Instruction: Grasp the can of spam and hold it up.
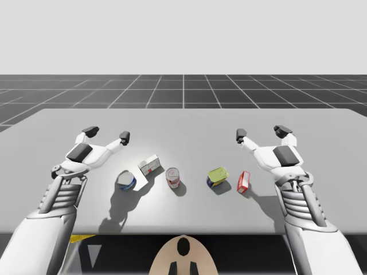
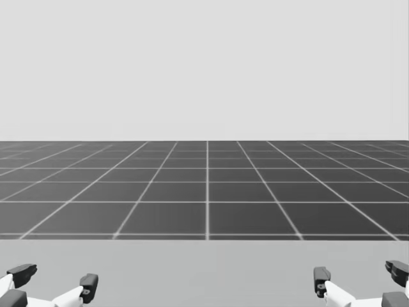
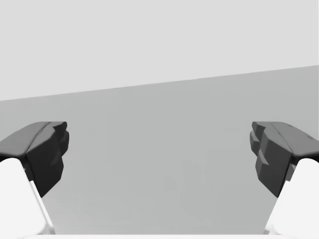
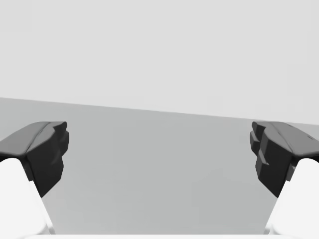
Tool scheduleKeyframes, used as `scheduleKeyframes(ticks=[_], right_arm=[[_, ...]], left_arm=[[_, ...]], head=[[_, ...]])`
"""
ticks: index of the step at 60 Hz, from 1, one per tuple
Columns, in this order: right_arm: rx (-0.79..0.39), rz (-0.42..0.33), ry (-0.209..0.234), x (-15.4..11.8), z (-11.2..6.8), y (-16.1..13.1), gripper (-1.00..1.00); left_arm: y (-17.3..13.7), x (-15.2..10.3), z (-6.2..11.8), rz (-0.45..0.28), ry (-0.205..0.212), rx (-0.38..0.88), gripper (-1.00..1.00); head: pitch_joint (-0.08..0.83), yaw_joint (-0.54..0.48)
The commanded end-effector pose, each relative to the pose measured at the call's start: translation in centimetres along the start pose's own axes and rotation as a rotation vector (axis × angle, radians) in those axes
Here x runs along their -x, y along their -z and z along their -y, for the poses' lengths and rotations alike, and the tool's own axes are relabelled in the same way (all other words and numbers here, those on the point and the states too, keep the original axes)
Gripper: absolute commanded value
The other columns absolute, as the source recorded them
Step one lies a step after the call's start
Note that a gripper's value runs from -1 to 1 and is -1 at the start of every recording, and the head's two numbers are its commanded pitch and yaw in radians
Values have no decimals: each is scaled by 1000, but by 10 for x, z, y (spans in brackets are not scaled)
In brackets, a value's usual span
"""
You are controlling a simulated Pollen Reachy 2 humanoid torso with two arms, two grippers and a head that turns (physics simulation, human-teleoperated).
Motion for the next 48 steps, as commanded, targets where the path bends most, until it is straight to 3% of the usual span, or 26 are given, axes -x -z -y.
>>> scheduleKeyframes(ticks=[1,10,32,48], right_arm=[[11,-6,10,0,-2,-2,-1000],[-3,-7,14,-2,-1,-1,-1000],[5,-9,5,1,0,2,-1000],[4,-7,1,2,0,3,-1000]], left_arm=[[0,0,0,1,1,-2,-1000],[0,-1,0,3,2,-3,-1000],[0,0,1,5,9,-3,-1000],[1,0,-1,7,14,-2,-1000]], head=[[19,9],[56,7],[390,-25],[539,-96]])
